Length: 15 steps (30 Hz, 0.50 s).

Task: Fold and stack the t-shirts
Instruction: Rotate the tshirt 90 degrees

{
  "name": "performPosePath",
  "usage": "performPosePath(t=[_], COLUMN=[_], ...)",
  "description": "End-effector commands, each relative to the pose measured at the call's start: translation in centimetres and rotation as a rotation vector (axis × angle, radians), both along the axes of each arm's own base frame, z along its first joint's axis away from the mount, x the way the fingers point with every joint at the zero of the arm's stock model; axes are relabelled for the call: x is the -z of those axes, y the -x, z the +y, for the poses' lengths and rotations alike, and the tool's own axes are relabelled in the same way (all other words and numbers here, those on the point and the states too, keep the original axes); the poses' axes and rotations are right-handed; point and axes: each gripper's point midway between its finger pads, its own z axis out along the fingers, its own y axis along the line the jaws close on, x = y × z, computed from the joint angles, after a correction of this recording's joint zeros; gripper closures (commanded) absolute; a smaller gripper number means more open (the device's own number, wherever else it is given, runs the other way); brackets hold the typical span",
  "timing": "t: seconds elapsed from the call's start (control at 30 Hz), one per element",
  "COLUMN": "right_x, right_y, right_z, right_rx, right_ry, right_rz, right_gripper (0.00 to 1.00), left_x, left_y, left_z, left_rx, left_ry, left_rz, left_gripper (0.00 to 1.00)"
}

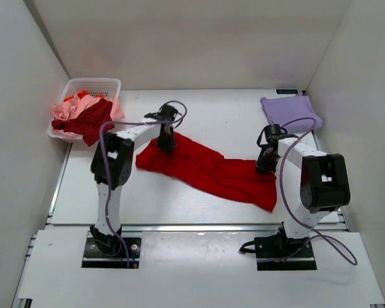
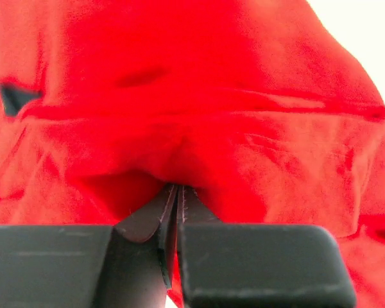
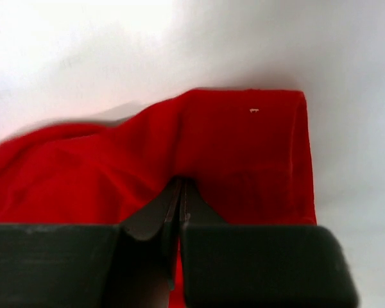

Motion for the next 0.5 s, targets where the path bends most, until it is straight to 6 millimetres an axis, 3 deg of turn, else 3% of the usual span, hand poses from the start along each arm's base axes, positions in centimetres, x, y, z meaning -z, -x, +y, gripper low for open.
performPosePath(t=[0.0,0.03,0.07,0.1,0.13,0.17,0.2,0.23,0.3,0.4,0.43,0.47], right_x=[1.2,1.0,1.0,0.9,1.0,0.9,0.9,1.0,0.9,1.3,1.4,1.6], right_y=[4.2,4.6,5.2,5.9,6.3,6.8,7.6,7.8,8.3,9.5,10.2,10.7], right_z=[1.3,2.2,2.7,3.5,4.8,5.4,6.5,7.5,9.8,12.9,14.3,15.7], right_rx=[0.077,0.086,0.103,0.106,0.103,0.143,0.122,0.139,0.155,0.106,0.064,0.026], right_ry=[0.003,-0.013,-0.023,-0.048,-0.066,-0.095,-0.112,-0.140,-0.186,-0.224,-0.232,-0.240], right_rz=[0.095,0.094,0.091,0.086,0.078,0.073,0.062,0.046,0.035,0.050,0.060,0.056], right_gripper=[1.00,1.00,1.00,1.00,0.99,1.00,1.00,1.00,1.00,0.99,1.00,1.00], left_x=[1.4,-1.1,-1.6,1.7,1.7,-0.9,0.7,0.9,3.5,2.7,3.8,3.6], left_y=[-4.7,-7.2,-9.1,-9.1,-10.7,-12.6,-12.7,-13.1,-12.1,-12.8,-13.0,-13.9], left_z=[0.3,-0.4,-1.0,-1.7,-2.5,-3.6,-3.8,-3.8,-4.0,-4.4,-4.2,-4.4], left_rx=[0.008,0.012,0.034,0.064,0.079,0.081,0.077,0.070,0.079,0.093,0.085,0.077], left_ry=[-0.074,-0.064,-0.065,-0.076,-0.073,-0.023,-0.004,0.025,0.050,0.041,0.045,0.053], left_rz=[0.001,-0.036,-0.032,0.038,0.033,-0.033,-0.006,-0.008,0.032,-0.015,-0.003,-0.023], left_gripper=[0.88,0.88,0.89,0.88,0.87,0.87,0.89,0.90,0.93,0.92,0.92,0.92])
